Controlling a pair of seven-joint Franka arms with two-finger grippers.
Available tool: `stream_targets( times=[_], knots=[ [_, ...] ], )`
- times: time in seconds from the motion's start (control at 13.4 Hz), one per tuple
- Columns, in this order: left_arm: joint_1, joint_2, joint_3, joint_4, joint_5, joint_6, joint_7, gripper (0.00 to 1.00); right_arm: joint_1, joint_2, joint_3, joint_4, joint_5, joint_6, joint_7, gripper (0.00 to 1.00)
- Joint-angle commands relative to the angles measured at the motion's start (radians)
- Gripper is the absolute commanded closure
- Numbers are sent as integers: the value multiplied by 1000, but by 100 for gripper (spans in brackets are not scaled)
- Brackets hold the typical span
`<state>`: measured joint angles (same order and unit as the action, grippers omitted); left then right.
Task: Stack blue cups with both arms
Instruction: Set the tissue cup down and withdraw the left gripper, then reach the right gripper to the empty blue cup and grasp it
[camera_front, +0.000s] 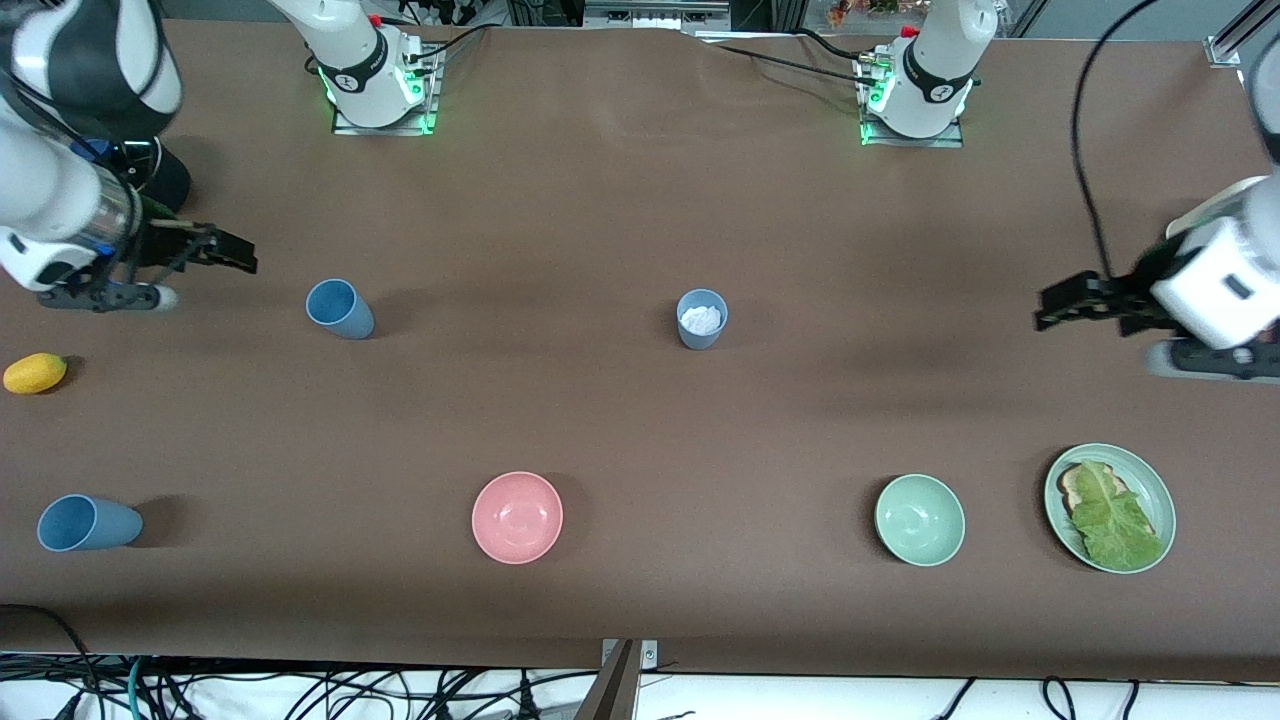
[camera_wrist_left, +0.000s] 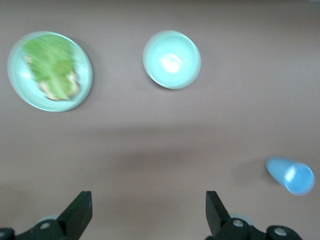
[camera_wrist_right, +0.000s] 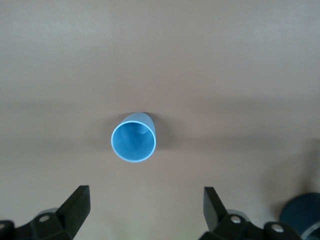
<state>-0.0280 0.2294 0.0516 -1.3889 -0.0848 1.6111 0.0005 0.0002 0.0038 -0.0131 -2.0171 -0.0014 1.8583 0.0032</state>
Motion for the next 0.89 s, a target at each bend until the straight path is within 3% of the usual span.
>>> stream_targets(
  times=[0.0, 0.15, 0.45, 0.82],
  knots=[
    [66, -123, -13, -191, 54, 105, 33, 0, -6, -47, 5, -161, 8, 117, -8, 0],
    [71, -171, -18, -226, 68, 83, 32, 0, -6, -39, 4, -222, 5, 171, -8, 0],
    [53, -159, -18, -185, 66, 1, 33, 0, -6, -38, 2, -371, 3, 310, -8, 0],
    [48, -159, -18, -179, 70, 1, 36, 0, -8, 10, -4, -391, -8, 396, -23, 0]
  ],
)
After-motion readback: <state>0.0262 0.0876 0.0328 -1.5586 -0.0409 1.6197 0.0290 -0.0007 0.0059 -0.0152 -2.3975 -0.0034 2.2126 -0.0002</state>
